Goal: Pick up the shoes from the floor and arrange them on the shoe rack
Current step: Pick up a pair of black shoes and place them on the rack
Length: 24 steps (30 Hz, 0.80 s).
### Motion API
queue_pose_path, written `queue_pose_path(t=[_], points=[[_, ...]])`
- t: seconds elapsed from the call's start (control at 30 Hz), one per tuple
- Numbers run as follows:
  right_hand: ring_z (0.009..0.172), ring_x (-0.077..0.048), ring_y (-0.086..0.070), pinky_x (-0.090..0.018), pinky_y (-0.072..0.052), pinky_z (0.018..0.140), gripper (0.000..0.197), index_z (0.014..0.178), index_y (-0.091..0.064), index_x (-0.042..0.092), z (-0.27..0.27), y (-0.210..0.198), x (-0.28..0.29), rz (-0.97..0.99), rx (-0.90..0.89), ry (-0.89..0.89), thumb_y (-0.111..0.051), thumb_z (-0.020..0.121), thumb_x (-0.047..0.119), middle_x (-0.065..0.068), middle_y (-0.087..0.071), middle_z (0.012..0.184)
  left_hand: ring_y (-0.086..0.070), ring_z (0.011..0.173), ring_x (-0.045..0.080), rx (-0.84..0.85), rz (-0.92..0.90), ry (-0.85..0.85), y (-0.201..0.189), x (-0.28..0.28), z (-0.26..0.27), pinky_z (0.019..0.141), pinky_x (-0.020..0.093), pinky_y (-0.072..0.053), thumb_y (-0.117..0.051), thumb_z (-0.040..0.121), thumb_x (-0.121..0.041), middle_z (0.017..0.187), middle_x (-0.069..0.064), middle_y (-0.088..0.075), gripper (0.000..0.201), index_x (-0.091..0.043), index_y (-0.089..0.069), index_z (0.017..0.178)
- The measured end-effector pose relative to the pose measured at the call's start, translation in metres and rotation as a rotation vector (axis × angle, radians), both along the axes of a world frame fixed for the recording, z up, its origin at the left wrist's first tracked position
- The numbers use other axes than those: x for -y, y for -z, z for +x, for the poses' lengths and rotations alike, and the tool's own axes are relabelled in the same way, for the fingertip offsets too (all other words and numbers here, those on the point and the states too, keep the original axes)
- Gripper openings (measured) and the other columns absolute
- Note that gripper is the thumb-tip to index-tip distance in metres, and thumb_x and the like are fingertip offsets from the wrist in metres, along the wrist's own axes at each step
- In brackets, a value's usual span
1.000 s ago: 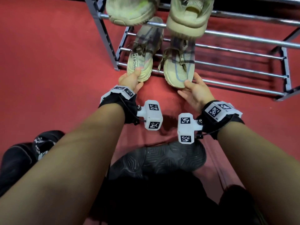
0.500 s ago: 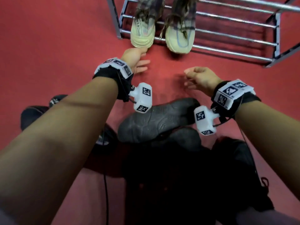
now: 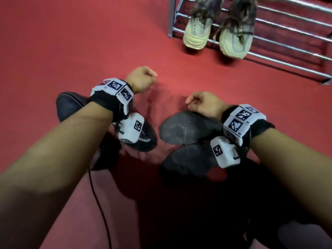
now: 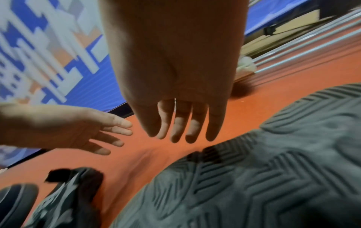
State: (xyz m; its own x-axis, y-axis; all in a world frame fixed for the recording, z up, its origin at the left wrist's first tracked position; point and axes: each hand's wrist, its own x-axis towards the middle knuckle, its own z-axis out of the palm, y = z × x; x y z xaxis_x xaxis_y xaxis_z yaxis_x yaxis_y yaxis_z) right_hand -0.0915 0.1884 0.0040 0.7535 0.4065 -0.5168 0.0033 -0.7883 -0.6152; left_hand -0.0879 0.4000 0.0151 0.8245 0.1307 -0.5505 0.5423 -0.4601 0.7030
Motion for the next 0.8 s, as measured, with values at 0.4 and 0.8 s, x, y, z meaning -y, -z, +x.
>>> queue_pose_path(t=[0.4,0.8], points=[[0.136,-0.031,-0.021,-0.063,-0.016,0.109,0.099,0.148,-0.017,0.032,-0.043,0.015,-0.033,-0.531,0.120,-0.693,-0.074,0.069,0.046,-0.002,-0.027,0.147,-0.001,0.144,0.038,-0.406,0.613,0.170,0.020,-0.055,-0.044,0.116,0.055,-0.012,-0.064,0.077,-0.057,0.157,0.012,-0.004,0.092,-0.020,-0.019,0.148],[0.126,-0.032,-0.037,-0.047,-0.032,0.107,0.110,0.146,-0.025,0.014,-0.020,-0.026,-0.043,-0.307,0.384,-0.465,-0.069,0.054,0.055,-0.010,-0.037,0.138,0.019,0.141,0.045,-0.362,0.657,0.119,0.057,-0.040,-0.060,0.111,0.064,-0.009,-0.073,0.071,-0.053,0.152,0.007,0.034,0.102,-0.033,-0.010,0.149]])
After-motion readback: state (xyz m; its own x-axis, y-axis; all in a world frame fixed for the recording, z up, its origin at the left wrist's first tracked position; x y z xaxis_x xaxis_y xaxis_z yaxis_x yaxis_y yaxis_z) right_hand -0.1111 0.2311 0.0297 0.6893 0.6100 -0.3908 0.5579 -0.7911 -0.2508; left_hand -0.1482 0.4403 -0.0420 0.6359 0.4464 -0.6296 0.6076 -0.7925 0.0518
